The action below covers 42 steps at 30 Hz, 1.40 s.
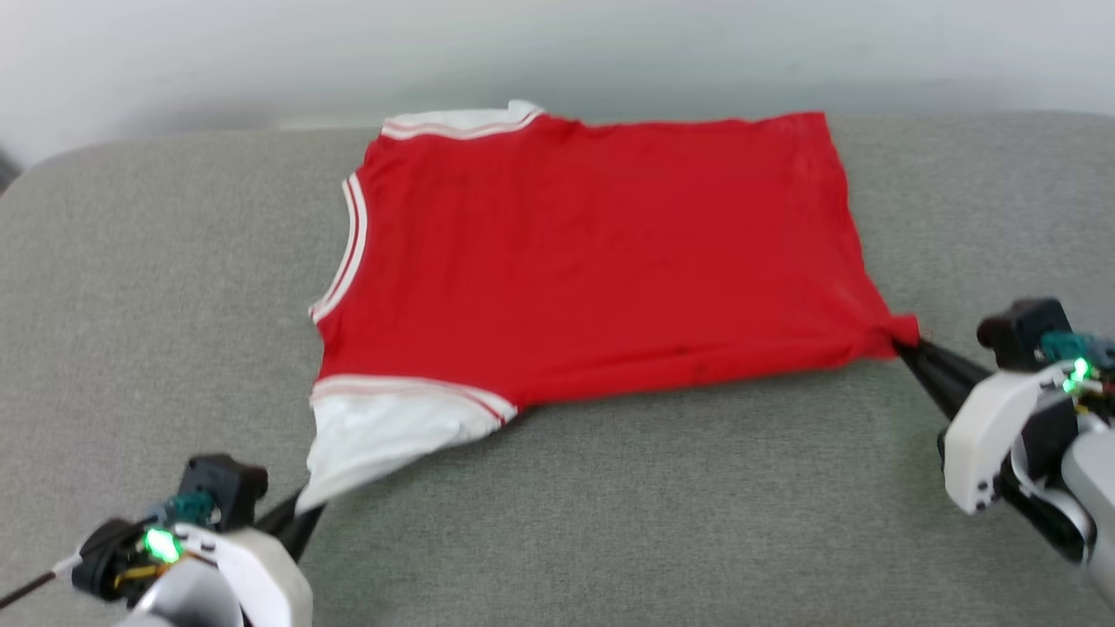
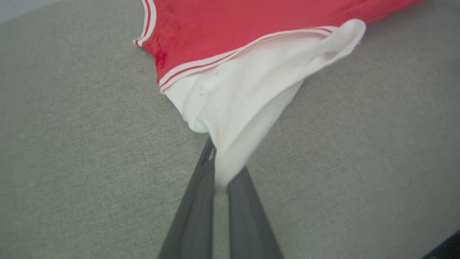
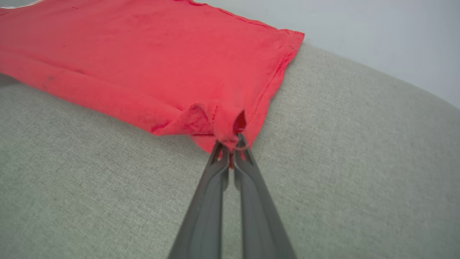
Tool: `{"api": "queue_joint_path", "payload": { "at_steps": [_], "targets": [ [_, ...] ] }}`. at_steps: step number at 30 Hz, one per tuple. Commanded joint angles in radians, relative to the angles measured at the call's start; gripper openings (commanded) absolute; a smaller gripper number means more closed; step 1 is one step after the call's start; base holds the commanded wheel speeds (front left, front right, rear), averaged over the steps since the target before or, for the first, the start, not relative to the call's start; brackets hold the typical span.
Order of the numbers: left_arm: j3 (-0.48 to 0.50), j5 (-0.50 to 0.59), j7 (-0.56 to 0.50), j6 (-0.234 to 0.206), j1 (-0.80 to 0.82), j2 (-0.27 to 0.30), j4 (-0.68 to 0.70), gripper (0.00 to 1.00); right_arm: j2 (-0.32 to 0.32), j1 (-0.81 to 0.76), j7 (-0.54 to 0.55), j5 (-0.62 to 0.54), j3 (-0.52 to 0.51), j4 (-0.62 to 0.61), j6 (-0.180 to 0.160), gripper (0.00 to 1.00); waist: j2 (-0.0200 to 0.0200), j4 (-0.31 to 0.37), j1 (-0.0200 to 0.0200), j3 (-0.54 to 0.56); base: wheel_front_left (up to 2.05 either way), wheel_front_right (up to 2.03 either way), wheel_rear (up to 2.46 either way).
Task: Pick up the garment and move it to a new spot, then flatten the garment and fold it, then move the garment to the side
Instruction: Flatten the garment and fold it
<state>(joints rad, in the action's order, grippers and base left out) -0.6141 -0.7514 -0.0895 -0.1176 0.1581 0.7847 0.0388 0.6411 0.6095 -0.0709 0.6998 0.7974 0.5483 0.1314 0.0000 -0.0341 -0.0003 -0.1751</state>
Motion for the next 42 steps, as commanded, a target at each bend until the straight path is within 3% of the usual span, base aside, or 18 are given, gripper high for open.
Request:
{"api": "queue_joint_path", "payload": {
  "at_steps": [1,9,18,31,42],
  "targets": [
    [-0.005,-0.009,-0.014,-0.011,-0.031,0.016,0.025,0.00,0.012,-0.036,0.010,0.019,-0.010,-0.016,-0.001,0.00,0.0000,0.013,0.0003,0.020,0.00,0.00,0.00],
    [-0.051,-0.075,-0.121,-0.049,-0.205,0.104,0.187,0.00,0.067,-0.235,0.108,0.110,-0.062,-0.153,-0.001,0.00,0.0000,0.045,0.0003,0.080,0.00,0.00,0.00],
    [-0.077,-0.139,-0.184,-0.083,-0.317,0.150,0.295,0.00,0.090,-0.455,0.200,0.117,-0.190,-0.311,-0.001,0.00,0.0000,0.062,0.0003,0.093,0.00,0.00,0.00],
    [0.000,-0.072,-0.113,-0.107,-0.198,0.145,0.328,0.00,0.044,-0.513,0.269,0.032,-0.391,-0.476,-0.001,0.00,0.0000,0.064,0.0003,0.022,0.00,0.00,0.00],
    [0.062,-0.005,-0.097,-0.062,0.051,0.105,0.248,0.00,0.000,-0.407,0.354,-0.064,-0.497,-0.543,-0.001,0.00,0.0000,0.054,0.0003,-0.139,0.00,0.00,0.00]
  ]
}}
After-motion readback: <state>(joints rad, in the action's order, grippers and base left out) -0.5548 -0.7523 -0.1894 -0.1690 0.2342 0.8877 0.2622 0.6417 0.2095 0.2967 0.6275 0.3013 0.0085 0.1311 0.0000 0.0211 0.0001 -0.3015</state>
